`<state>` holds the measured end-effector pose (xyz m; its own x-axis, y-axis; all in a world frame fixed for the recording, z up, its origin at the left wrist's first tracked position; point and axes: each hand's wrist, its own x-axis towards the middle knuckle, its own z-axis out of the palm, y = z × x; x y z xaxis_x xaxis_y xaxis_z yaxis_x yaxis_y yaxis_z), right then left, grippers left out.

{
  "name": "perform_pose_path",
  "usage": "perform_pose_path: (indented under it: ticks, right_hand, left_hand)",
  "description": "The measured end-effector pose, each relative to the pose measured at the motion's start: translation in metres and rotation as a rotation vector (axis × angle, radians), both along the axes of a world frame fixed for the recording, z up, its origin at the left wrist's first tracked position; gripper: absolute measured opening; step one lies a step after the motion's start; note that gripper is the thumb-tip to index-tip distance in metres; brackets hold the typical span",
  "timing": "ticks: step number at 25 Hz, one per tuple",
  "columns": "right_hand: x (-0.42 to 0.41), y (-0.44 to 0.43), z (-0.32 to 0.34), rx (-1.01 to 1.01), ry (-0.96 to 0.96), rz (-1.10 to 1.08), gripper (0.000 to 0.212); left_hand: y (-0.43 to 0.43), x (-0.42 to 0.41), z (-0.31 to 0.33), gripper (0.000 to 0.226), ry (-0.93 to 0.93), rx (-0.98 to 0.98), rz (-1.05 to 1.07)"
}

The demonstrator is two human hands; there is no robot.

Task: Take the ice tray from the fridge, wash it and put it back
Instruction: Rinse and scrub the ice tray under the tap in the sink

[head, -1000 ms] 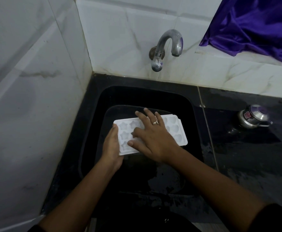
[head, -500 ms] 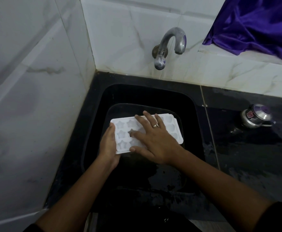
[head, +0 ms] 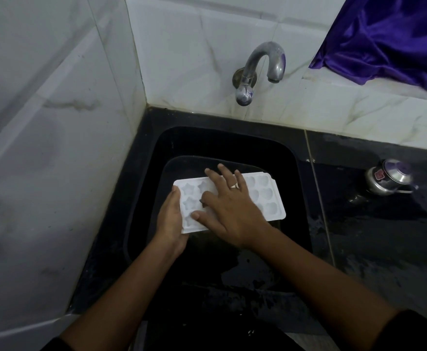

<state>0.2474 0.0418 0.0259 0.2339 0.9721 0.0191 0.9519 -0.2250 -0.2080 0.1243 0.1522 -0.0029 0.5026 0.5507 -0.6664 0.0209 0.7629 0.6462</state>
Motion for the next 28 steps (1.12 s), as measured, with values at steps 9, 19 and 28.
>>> perform_pose_path:
  ticks: [9, 19, 28]
  right_hand:
    - [0.032, -0.03, -0.005, -0.072, -0.039, 0.063, 0.063]
    - [0.033, -0.016, -0.005, -0.023, -0.013, 0.004, 0.066]
    - [0.035, -0.011, -0.002, -0.012, -0.015, -0.02, 0.065]
  left_hand:
    - [0.017, -0.01, -0.006, 0.062, -0.038, -0.006, 0.064]
    - [0.016, -0.002, -0.007, 0.061, -0.024, 0.023, 0.04]
    - [0.018, 0.002, -0.001, 0.06, -0.039, 0.015, 0.033]
